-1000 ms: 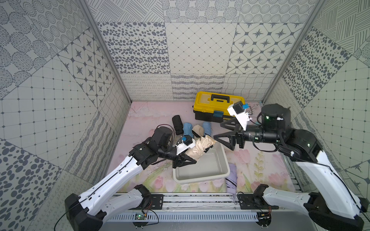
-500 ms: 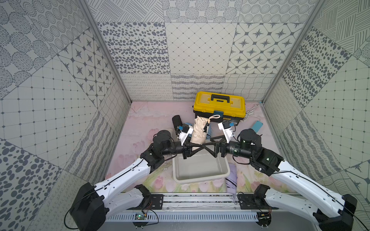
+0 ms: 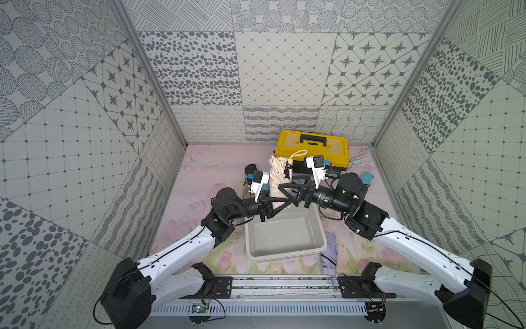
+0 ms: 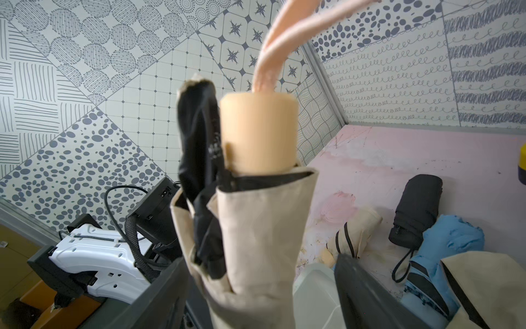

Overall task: Put the umbrella into the storage box
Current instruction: Pick up the umbrella from the center of the board.

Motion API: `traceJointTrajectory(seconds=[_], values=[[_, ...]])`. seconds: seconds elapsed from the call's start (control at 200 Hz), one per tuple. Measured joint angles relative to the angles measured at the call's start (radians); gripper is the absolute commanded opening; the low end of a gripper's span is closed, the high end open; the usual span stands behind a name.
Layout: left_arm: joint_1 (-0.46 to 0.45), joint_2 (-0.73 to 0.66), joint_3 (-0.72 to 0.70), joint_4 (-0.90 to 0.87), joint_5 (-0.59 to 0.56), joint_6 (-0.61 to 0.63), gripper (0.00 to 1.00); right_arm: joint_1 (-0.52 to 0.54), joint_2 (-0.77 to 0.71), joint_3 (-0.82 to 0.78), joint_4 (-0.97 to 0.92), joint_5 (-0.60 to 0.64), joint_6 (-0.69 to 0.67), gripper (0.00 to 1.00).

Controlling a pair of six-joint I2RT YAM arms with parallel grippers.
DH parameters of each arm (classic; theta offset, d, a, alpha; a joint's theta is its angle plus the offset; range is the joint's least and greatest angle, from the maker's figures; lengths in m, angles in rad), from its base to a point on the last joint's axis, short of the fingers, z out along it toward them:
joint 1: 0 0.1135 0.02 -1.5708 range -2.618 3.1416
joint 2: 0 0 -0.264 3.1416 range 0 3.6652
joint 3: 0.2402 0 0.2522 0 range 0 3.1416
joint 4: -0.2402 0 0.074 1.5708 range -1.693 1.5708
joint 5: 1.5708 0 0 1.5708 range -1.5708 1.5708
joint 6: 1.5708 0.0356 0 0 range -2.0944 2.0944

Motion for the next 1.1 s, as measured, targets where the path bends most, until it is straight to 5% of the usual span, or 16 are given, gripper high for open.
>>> traceJointTrajectory(seconds=[0.31, 0.575, 0.715, 0.805, 0.966, 1.096], values=[[0.000, -0.017, -0.001, 0.015, 0.002, -0.056, 0.10, 0.003, 0.064, 0.024, 0.088, -0.050, 0.024, 0.59], [0.001, -0.039, -0.001, 0.005, -0.024, -0.090, 0.16, 0.002, 0.114, 0.037, 0.166, -0.097, 0.042, 0.28], [0.002, -0.066, -0.001, -0.036, -0.049, -0.088, 0.43, 0.000, 0.140, 0.037, 0.216, -0.126, 0.063, 0.17], [0.001, -0.090, -0.001, -0.075, -0.060, -0.084, 0.70, 0.000, 0.158, 0.037, 0.228, -0.131, 0.082, 0.11], [0.001, -0.166, -0.012, -0.167, -0.077, -0.088, 0.98, 0.004, 0.179, 0.037, 0.199, -0.100, 0.110, 0.05], [0.000, -0.268, -0.021, -0.299, -0.143, -0.095, 0.99, 0.012, 0.180, 0.037, 0.149, -0.071, 0.122, 0.05]])
